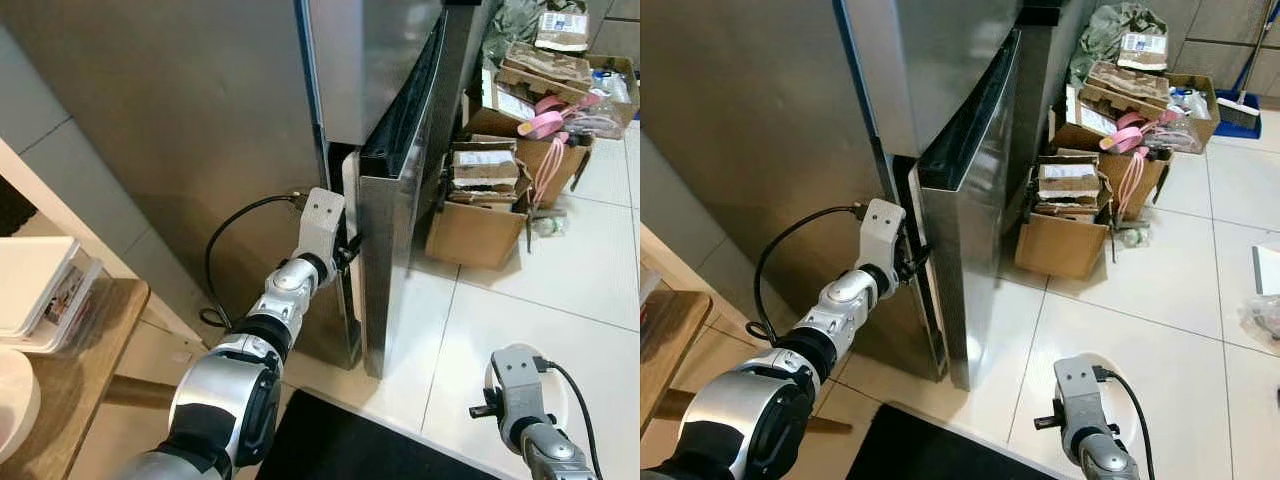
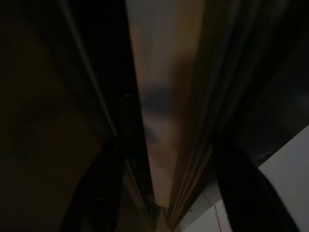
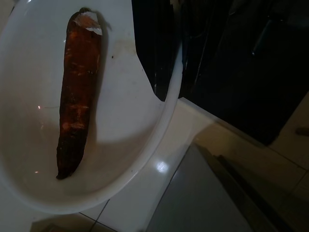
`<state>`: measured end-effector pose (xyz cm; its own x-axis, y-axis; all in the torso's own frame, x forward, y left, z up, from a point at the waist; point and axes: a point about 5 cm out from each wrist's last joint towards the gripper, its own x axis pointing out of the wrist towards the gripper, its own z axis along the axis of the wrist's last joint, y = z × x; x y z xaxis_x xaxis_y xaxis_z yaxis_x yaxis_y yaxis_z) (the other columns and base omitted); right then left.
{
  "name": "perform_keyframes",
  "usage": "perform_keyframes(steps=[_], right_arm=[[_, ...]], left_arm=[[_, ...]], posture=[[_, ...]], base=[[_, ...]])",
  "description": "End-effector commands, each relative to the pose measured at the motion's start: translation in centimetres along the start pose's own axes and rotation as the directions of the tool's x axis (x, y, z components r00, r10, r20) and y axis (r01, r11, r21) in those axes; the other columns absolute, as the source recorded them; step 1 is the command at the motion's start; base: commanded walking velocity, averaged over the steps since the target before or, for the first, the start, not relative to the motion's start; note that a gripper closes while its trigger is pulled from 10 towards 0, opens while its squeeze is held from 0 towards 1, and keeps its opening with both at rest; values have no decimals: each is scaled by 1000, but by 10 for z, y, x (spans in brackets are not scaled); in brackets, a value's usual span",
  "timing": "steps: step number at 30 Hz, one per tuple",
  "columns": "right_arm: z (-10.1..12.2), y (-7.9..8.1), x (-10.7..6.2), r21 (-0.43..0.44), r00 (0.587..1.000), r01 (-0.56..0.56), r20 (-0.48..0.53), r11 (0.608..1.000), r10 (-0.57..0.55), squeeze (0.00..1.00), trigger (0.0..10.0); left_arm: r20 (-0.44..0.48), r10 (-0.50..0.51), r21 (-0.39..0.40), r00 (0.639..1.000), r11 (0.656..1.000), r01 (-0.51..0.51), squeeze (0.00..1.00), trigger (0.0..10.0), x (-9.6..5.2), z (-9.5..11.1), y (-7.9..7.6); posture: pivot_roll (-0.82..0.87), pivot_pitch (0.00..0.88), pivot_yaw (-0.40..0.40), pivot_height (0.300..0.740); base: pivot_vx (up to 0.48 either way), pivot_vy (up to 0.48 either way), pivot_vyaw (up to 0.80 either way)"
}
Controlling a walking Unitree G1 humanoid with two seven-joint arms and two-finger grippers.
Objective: Restocking fridge
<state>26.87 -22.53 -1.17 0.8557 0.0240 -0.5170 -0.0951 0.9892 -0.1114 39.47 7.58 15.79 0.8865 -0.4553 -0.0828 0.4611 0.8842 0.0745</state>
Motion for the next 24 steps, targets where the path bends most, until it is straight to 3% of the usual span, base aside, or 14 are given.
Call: perform_keyframes(steps=[1, 3, 5, 6, 8, 10, 11, 12, 13, 15, 17, 18, 19, 24], right_arm=[[-5, 0, -2, -1, 1000, -4, -3, 1000, 4, 0, 10000], [-5, 1, -2, 0, 1000, -8, -4, 1000, 8, 0, 10000], [-6, 4, -2, 1, 999, -28, -17, 1000, 28, 0, 10000], [-6, 4, -2, 1, 999, -28, -17, 1000, 28, 0, 10000], [-7, 6, -2, 4, 999, -44, -21, 999, 44, 0, 10000], [-9, 9, -3, 2, 997, -71, -25, 997, 71, 0, 10000], [-9, 9, -3, 2, 997, -71, -25, 997, 71, 0, 10000], [-10, 10, -3, 1, 997, -77, -25, 997, 77, 0, 10000], [-10, 11, -3, 0, 996, -80, -26, 997, 80, 0, 10000], [-10, 11, -3, 0, 996, -80, -26, 997, 80, 0, 10000], [-11, 12, -3, 3, 996, -86, -29, 996, 86, 0, 10000], [-11, 12, -3, 3, 996, -86, -29, 996, 86, 0, 10000], [-11, 13, -3, 4, 995, -92, -32, 996, 92, 0, 10000], [-15, 17, -3, 11, 991, -120, -52, 993, 120, 0, 10000]], left_arm=[[-24, -105, -45, 994, 994, 104, 1000, 10000, 0, -8, -14], [-22, -183, -66, 983, 981, 181, 1000, 10000, 1, -9, -23], [-12, -366, -100, 930, 926, 363, 1000, 10000, 0, -13, -44], [-12, -366, -100, 930, 926, 363, 1000, 10000, 0, -13, -44], [-4, -472, -123, 882, 875, 468, 1000, 10000, -1, -14, -56], [38, -685, -178, 727, 712, 680, 996, 10000, -6, -16, -87], [38, -685, -178, 727, 712, 680, 996, 10000, -6, -16, -87], [59, -738, -189, 673, 653, 733, 984, 10000, -8, -14, -97], [93, -786, -195, 611, 587, 785, 808, 10000, -8, -10, -111], [93, -786, -195, 611, 587, 785, 808, 10000, -8, -10, -111], [140, -835, -200, 532, 503, 841, 741, 10000, -9, -2, -127], [140, -835, -200, 532, 503, 841, 741, 10000, -9, -2, -127], [161, -855, -205, 493, 459, 864, 729, 10000, -10, 1, -133], [192, -889, -206, 415, 377, 903, 694, 10000, -16, 0, -135]], posture=[[-10, 228, 105, 740], [-10, 228, 105, 740], [-9, 226, 105, 740], [-9, 226, 105, 740], [-9, 226, 105, 740], [-8, 225, 106, 740], [-8, 225, 106, 740], [-8, 223, 106, 740], [-8, 223, 107, 740], [-8, 223, 107, 740], [-10, 219, 110, 740], [-10, 219, 110, 740], [-9, 216, 110, 740], [-11, 198, 107, 740]], base=[[0, 0, 0], [0, 0, 0], [0, 0, 0], [0, 0, 0], [0, 0, 0], [0, 0, 0], [0, 0, 0], [0, 0, 0], [0, 0, 0], [0, 0, 0], [0, 0, 0], [0, 0, 0], [0, 0, 0], [0, 0, 0]])
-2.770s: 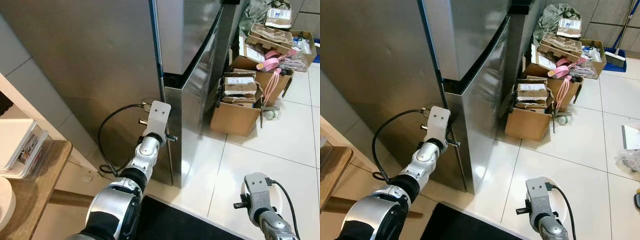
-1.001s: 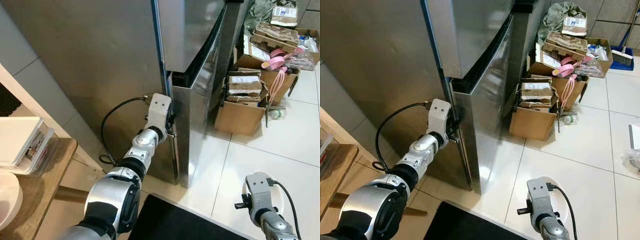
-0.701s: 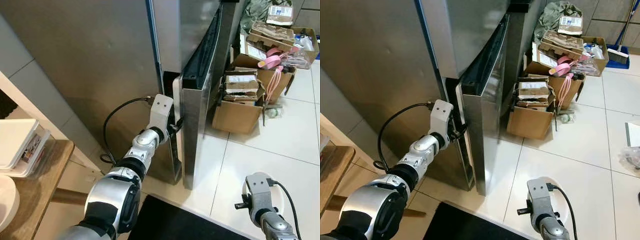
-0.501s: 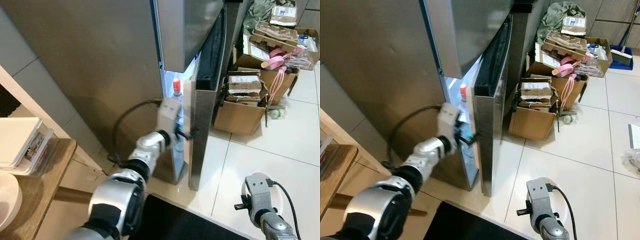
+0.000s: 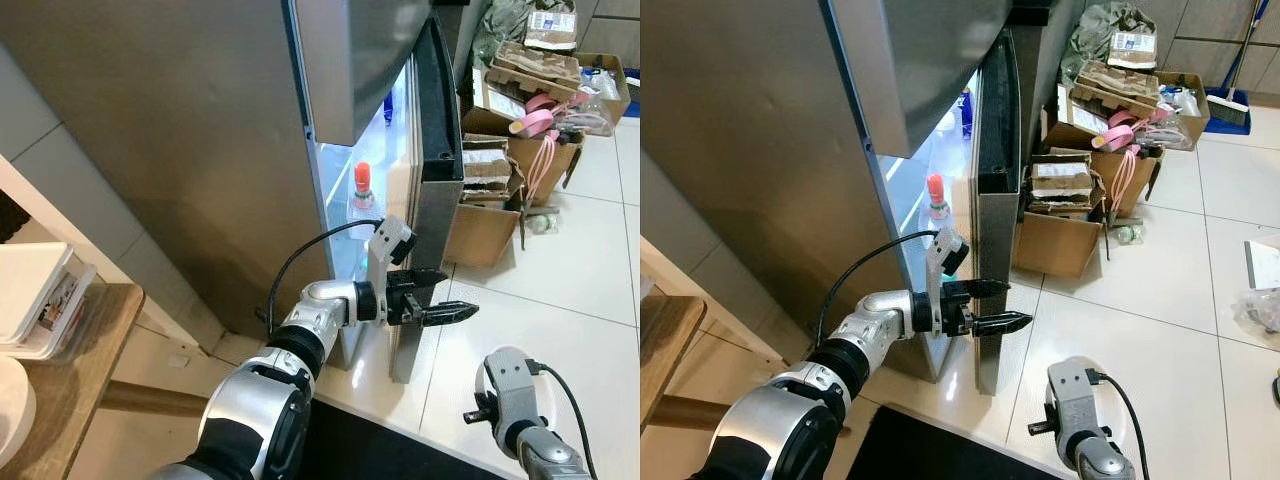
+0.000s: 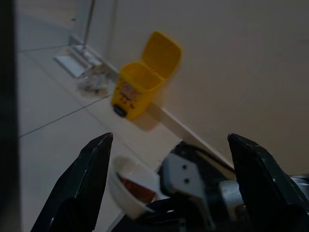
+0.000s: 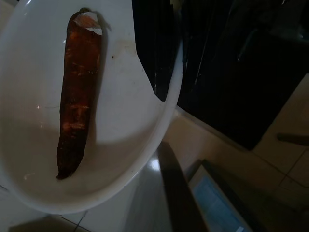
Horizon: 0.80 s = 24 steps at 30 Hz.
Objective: Restocking fridge
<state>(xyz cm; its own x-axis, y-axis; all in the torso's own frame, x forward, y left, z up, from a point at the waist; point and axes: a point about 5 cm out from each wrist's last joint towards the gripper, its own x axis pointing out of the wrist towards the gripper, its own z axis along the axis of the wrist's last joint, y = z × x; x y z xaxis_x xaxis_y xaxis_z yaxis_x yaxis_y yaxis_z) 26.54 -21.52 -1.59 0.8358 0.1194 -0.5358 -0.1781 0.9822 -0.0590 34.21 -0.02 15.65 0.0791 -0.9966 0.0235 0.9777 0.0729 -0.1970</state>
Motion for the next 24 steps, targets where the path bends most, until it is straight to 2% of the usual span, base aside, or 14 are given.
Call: perform_keyframes(steps=[1, 4, 7, 11, 12, 15, 16, 18, 19, 20, 21, 22, 23, 24], right_arm=[[-11, 6, -2, 10, 999, -22, -39, 1000, 22, 0, 10000], [-12, 7, -2, 9, 999, -31, -44, 999, 31, 0, 10000], [-15, 12, -2, 2, 997, -60, -58, 998, 60, 0, 10000], [-21, 22, -3, -41, 986, -142, -94, 989, 138, 0, 10000], [-21, 22, -3, -41, 986, -142, -94, 989, 138, 0, 10000], [-24, 23, -5, -57, 982, -164, -101, 985, 158, 0, 10000], [-24, 23, -5, -57, 982, -164, -101, 985, 158, 0, 10000], [-26, 22, -5, -57, 983, -157, -106, 986, 151, 0, 10000], [-26, 22, -5, -57, 983, -157, -106, 986, 151, 0, 10000], [-29, 21, -7, -80, 983, -144, -130, 986, 133, 0, 10000], [-29, 21, -7, -80, 983, -144, -130, 986, 133, 0, 10000], [-31, 20, -7, -94, 982, -138, -141, 986, 124, 0, 10000], [-31, 20, -7, -94, 982, -138, -141, 986, 124, 0, 10000], [-33, 18, -8, -124, 982, -123, -155, 985, 103, 0, 10000]], left_arm=[[43, -124, -60, 991, 990, 126, 694, 10000, 34, -14, -24], [45, -120, -60, 992, 991, 122, 682, 10000, 30, -16, -23], [34, -28, -34, 999, 999, 29, 588, 10000, 9, -25, -14], [14, 352, -14, 936, 936, -352, 506, 10000, -57, -57, 8], [14, 352, -14, 936, 936, -352, 506, 10000, -57, -57, 8], [1, 634, -59, 773, 772, -633, 380, 10000, -121, -91, 9], [1, 634, -59, 773, 772, -633, 380, 10000, -121, -91, 9], [4, 746, -77, 666, 664, -743, 345, 10000, -149, -106, 3], [4, 746, -77, 666, 664, -743, 345, 10000, -149, -106, 3], [-40, 891, -101, 452, 446, -889, 220, 10000, -189, -131, -9], [-40, 891, -101, 452, 446, -889, 220, 10000, -189, -131, -9], [-70, 931, -106, 359, 350, -931, 220, 10000, -203, -142, -16], [-70, 931, -106, 359, 350, -931, 220, 10000, -203, -142, -16], [-121, 969, -95, 216, 206, -974, 157, 10000, -222, -157, -26]], posture=[[-11, 198, 107, 740], [-11, 192, 105, 740], [-11, 173, 100, 740], [-5, 153, 86, 740], [-5, 153, 86, 740], [2, 138, 83, 740], [2, 138, 83, 740], [5, 130, 83, 740], [5, 130, 83, 740], [8, 117, 81, 740], [8, 117, 81, 740], [9, 115, 80, 740], [9, 115, 80, 740], [12, 111, 74, 740]], base=[[0, 0, 0], [0, 0, 0], [0, 0, 0], [0, 0, 0], [0, 0, 0], [0, 0, 0], [0, 0, 0], [0, 0, 0], [0, 0, 0], [0, 0, 0], [0, 0, 0], [0, 0, 0], [0, 0, 0], [0, 0, 0]])
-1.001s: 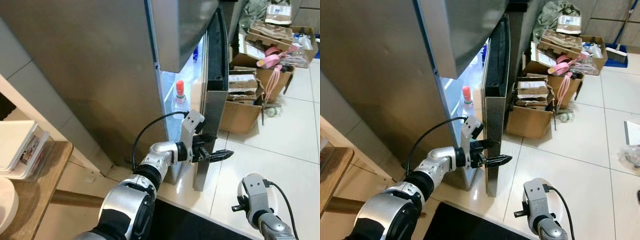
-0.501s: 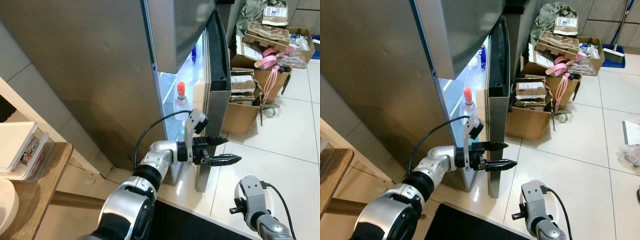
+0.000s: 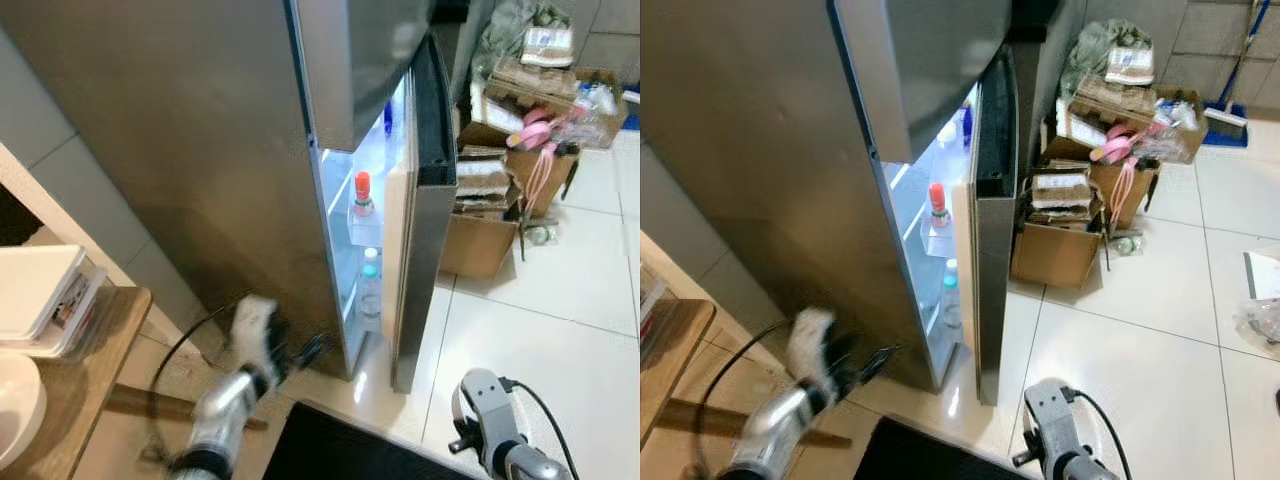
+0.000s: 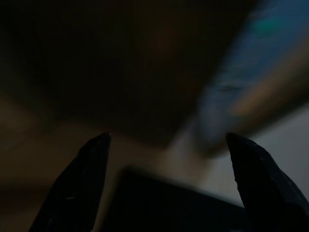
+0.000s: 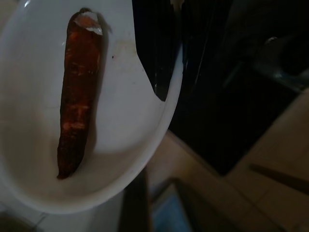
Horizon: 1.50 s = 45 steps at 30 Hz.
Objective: Restocking fridge
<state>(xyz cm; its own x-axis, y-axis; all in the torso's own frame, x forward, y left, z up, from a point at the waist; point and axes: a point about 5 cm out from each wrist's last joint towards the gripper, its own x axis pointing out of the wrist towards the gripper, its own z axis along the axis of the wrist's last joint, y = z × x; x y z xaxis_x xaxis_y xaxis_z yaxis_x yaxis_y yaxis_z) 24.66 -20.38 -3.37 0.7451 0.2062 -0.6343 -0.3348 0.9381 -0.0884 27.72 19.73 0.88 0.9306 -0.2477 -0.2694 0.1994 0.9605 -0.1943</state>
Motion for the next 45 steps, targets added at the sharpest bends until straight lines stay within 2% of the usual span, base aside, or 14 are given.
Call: perform_keyframes(steps=[1, 2, 3, 5, 7, 8, 14, 16, 20, 23, 27, 29, 33, 45], right_arm=[[-11, 1, -2, -33, 999, 17, -51, 999, -18, 0, 10000], [-11, 1, -2, -33, 999, 17, -51, 999, -18, 0, 10000], [-12, -2, -3, -55, 997, 35, -62, 998, -39, 0, 10000], [-12, -8, -5, -94, 995, 56, -73, 994, -63, 0, 10000], [-12, -10, -5, -104, 995, 59, -75, 993, -67, 0, 10000], [-11, -12, -6, -117, 994, 71, -76, 991, -81, 0, 10000], [-8, -19, -6, -145, 990, 101, -79, 984, -113, 0, 10000], [-4, -19, -4, -181, 992, 87, -78, 980, -103, 0, 10000], [-1, -20, -3, -189, 992, 86, -73, 978, -101, 0, 10000], [4, -20, -2, -121, 992, 114, -44, 986, -120, 0, 10000], [5, -16, 0, 99, 984, 178, 5, 979, -179, 0, 10000], [4, -13, 0, 156, 982, 183, 20, 971, -188, 0, 10000], [1, -4, 1, 175, 985, 165, 29, 971, -173, 0, 10000], [-10, 4, 0, 187, 987, 158, -3, 970, -160, 0, 10000]], left_arm=[[-77, 245, -13, 966, 969, -247, 145, 10000, -26, -25, 29], [-77, 245, -13, 966, 969, -247, 145, 10000, -26, -25, 29], [-137, 346, -20, 928, 936, -352, 141, 10000, -41, -43, 35], [-226, 415, -54, 881, 898, -437, 78, 10000, -60, -69, 33], [-241, 420, -62, 875, 893, -446, 78, 10000, -63, -74, 30], [-256, 413, -63, 874, 895, -441, 0, 10000, -64, -79, 25], [-290, 397, -47, 871, 903, -427, 0, 10000, -62, -88, 10], [-284, 375, -43, 883, 915, -402, 0, 10000, -56, -90, -3], [-291, 369, -61, 883, 914, -402, 0, 10000, -53, -90, -6], [-300, 339, -5, 892, 934, -357, 0, 10000, -50, -89, -10], [-287, 299, 105, 910, 954, -280, 0, 10000, -40, -77, -8], [-278, 284, 114, 918, 958, -262, 0, 10000, -36, -72, -7], [-269, 246, 91, 931, 969, -229, 0, 10000, -31, -65, -6], [-269, 219, 65, 938, 976, -209, 0, 10000, -26, -65, -16]], posture=[[12, 103, 63, 740], [12, 103, 63, 740], [12, 99, 53, 740], [14, 90, 37, 740], [14, 90, 37, 740], [19, 80, 14, 740], [25, 71, -16, 740], [24, 70, -44, 740], [24, 70, -48, 740], [27, 72, -43, 740], [38, 78, -13, 740], [40, 78, -5, 740], [43, 79, 17, 740], [49, 90, 22, 740]], base=[[0, 0, 0], [0, 0, 0], [0, 0, 0], [0, 0, 0], [0, 0, 0], [0, 0, 0], [0, 0, 0], [0, 0, 0], [0, 0, 0], [0, 0, 0], [0, 0, 0], [0, 0, 0], [0, 0, 0], [0, 0, 0]])
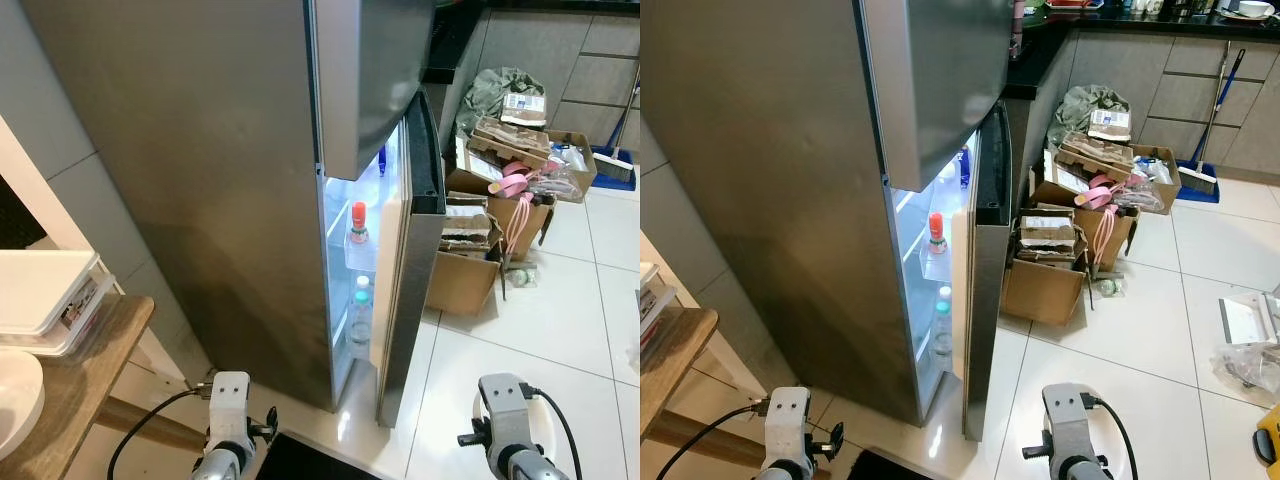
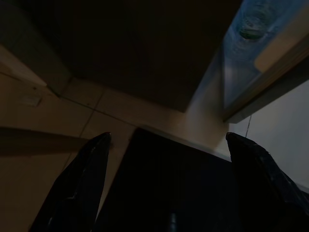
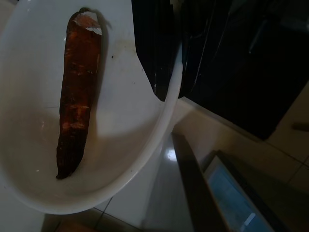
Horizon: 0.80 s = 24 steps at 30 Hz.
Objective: Restocking fridge
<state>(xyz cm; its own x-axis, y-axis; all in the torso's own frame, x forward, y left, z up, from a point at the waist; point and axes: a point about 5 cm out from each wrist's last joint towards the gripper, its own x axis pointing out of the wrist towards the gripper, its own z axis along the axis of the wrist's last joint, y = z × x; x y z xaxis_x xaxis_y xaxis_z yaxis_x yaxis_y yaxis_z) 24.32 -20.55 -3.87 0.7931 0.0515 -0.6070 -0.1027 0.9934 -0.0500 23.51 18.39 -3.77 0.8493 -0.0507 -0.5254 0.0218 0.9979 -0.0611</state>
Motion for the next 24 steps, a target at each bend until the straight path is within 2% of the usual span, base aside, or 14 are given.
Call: perform_keyframes(steps=[1, 9, 24], right_arm=[[-5, 3, -1, 9, 1000, -4, -10, 1000, 4, 0, 10000], [-8, 6, -2, 14, 1000, -9, -10, 1000, 9, 0, 10000], [-10, 7, -2, 19, 1000, -7, -14, 1000, 7, 0, 10000]], left_arm=[[-31, -8, -11, 1000, 1000, 7, 0, 10000, -2, -8, -5], [-43, -24, -13, 999, 1000, 24, 0, 10000, -4, -11, -8], [-37, -45, -20, 998, 999, 44, 0, 10000, -1, -6, -12]], posture=[[49, 91, 23, 740], [49, 98, 32, 740], [53, 104, 39, 740]], base=[[0, 0, 0], [-215, 0, 0], [-422, 0, 0]])
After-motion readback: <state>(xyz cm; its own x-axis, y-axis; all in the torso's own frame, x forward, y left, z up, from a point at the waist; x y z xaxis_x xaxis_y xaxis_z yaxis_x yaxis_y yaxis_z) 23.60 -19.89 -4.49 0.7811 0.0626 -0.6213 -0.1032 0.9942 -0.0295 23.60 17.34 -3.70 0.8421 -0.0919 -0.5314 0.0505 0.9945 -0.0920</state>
